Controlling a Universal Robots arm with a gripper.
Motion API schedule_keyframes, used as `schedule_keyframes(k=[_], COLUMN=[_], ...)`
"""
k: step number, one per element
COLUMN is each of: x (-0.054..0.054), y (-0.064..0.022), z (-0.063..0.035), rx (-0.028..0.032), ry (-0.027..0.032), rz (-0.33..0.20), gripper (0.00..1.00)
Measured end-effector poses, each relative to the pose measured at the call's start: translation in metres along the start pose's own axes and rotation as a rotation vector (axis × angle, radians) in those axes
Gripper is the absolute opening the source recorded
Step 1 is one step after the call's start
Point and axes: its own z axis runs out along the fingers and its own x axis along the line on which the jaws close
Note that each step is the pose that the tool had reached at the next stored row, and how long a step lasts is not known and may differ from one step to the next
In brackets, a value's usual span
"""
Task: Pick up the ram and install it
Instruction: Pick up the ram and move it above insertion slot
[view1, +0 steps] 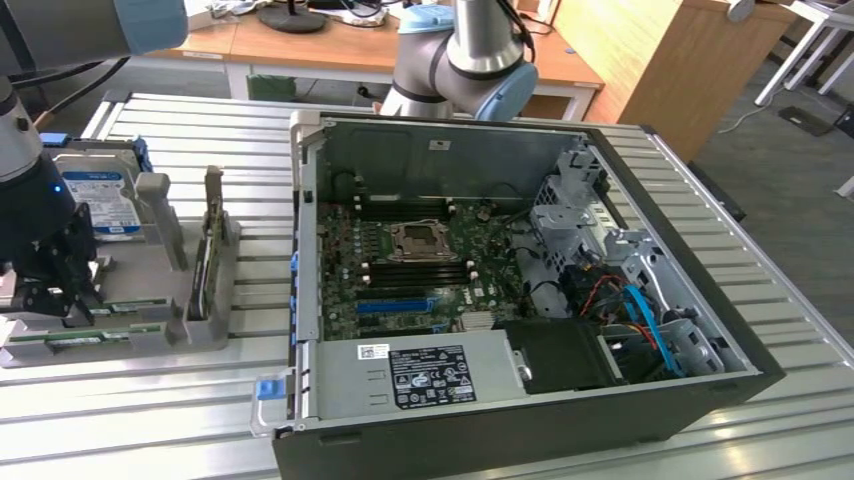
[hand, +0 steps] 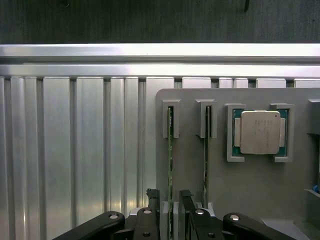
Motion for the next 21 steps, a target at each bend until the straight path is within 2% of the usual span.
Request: schedule_keyframes(k=[10,21], x=[-0.001,-0.001], y=[0.0005,0.0010], z=[0.0106,0.0202], rx=[0.0000,0.0002], ry=[0.0041,0.0048], rz=[0.000,0.000], gripper=[0.30,0.30])
